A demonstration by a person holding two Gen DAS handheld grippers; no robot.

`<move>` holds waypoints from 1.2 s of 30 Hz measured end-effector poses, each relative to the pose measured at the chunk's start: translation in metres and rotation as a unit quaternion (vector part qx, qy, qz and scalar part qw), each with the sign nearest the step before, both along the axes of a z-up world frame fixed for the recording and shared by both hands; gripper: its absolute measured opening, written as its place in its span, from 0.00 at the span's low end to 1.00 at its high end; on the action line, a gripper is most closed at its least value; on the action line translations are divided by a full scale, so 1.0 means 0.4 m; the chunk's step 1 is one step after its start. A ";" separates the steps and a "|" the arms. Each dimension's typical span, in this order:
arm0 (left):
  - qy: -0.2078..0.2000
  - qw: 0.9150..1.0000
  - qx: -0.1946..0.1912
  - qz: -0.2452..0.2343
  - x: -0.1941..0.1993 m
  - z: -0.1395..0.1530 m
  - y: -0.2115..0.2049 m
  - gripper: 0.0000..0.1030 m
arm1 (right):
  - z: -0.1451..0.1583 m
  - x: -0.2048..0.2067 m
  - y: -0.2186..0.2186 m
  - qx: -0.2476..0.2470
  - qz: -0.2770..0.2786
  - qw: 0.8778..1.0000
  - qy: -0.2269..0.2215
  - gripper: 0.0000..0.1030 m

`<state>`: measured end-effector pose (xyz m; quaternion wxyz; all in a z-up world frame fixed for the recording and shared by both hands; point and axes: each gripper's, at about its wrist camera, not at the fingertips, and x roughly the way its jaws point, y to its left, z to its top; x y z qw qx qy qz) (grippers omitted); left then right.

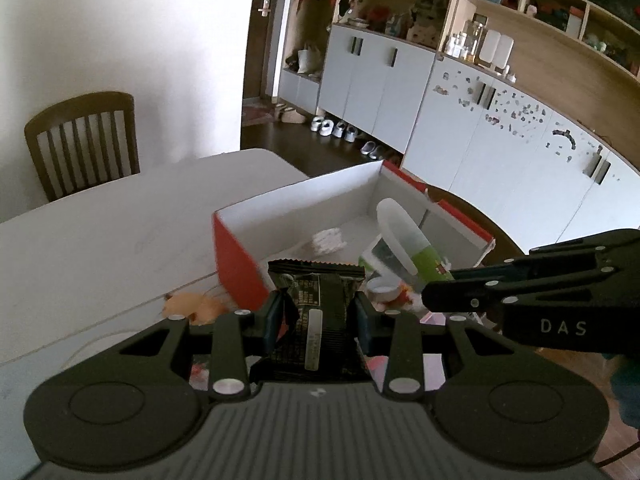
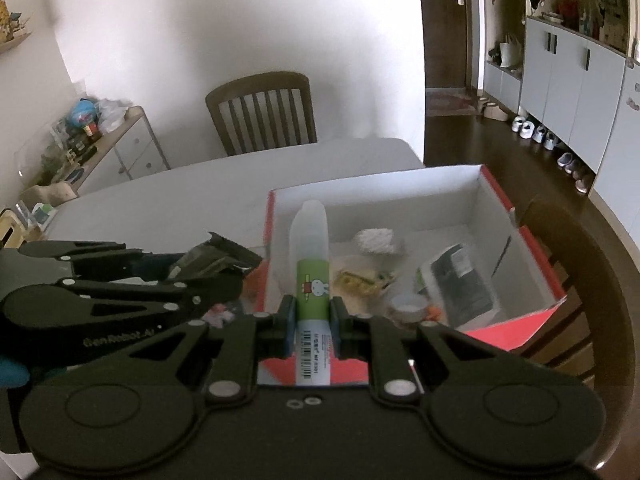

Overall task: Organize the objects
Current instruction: 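Carry the black packet in the left tool while the right tool carries the tube over the box, then lower the packet into the box and open the left tool while the right tool releases the tube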

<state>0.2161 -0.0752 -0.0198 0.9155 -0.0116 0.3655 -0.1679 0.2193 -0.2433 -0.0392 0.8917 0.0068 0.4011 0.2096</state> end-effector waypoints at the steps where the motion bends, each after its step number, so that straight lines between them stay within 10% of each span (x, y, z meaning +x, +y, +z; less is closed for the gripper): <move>1: 0.000 1.000 0.003 0.001 0.008 -0.001 -0.015 0.35 | 0.000 0.008 -0.009 -0.001 0.001 1.000 -0.001 0.16; 36: 0.088 0.991 0.103 0.010 0.244 -0.193 -0.255 0.35 | -0.226 0.289 -0.133 -0.047 0.012 0.996 0.081 0.16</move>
